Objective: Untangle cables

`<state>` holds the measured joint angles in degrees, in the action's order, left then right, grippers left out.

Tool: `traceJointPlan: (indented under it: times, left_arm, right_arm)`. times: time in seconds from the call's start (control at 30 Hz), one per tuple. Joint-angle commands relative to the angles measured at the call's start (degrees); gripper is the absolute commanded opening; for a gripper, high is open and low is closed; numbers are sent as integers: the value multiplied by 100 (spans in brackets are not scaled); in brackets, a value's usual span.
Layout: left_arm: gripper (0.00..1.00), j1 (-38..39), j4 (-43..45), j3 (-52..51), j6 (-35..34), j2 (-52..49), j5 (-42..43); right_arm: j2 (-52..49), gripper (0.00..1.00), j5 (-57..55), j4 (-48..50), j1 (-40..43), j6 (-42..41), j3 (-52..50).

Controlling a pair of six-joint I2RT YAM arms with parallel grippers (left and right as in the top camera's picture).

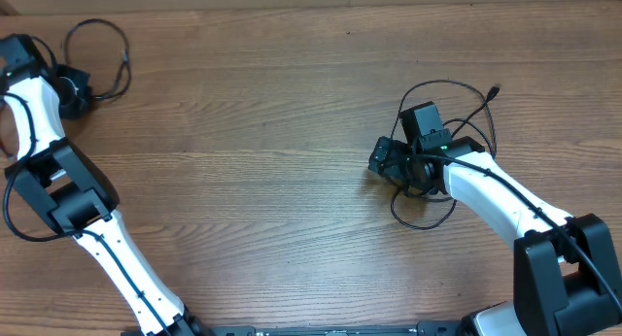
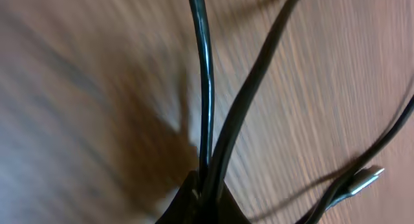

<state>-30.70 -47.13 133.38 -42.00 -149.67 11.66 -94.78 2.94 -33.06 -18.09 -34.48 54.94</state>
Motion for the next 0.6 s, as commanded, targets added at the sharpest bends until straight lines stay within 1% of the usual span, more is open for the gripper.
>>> traceJointPlan:
  times: [0.0, 0.07, 0.17, 0.2, 0.23, 0.3, 0.37, 0.4, 0.57]
  left_arm:
    - [4, 254, 140, 22, 293, 9, 1303]
    - [5, 343, 76, 22, 437, 9, 1351]
    - [20, 389, -39, 28, 474, 46, 1403]
    - [45, 387, -63, 39, 474, 129, 1523]
    - [60, 369, -70, 59, 474, 188, 1587]
    - [76, 337, -177, 155, 474, 354, 1648]
    - [97, 326, -374, 282, 479, 557, 1558]
    - [100, 328, -485, 328, 481, 671, 1478]
    - [100, 391, -1141, 374, 807, 1499, 831]
  right_arm:
    - [-50, 100, -26, 15, -24, 24, -31]
    - [-50, 100, -26, 7, -24, 24, -31]
    - [-50, 100, -26, -42, -24, 26, -31]
    - [-50, 100, -26, -87, -24, 26, -31]
    - [-50, 100, -26, -107, -24, 26, -31]
    - [-50, 100, -28, -118, -24, 26, -33]
    - [-50, 100, -28, -114, -24, 26, -35]
    - [-50, 100, -26, -114, -24, 26, -35]
    - [-50, 100, 125, -48, -24, 28, -35]
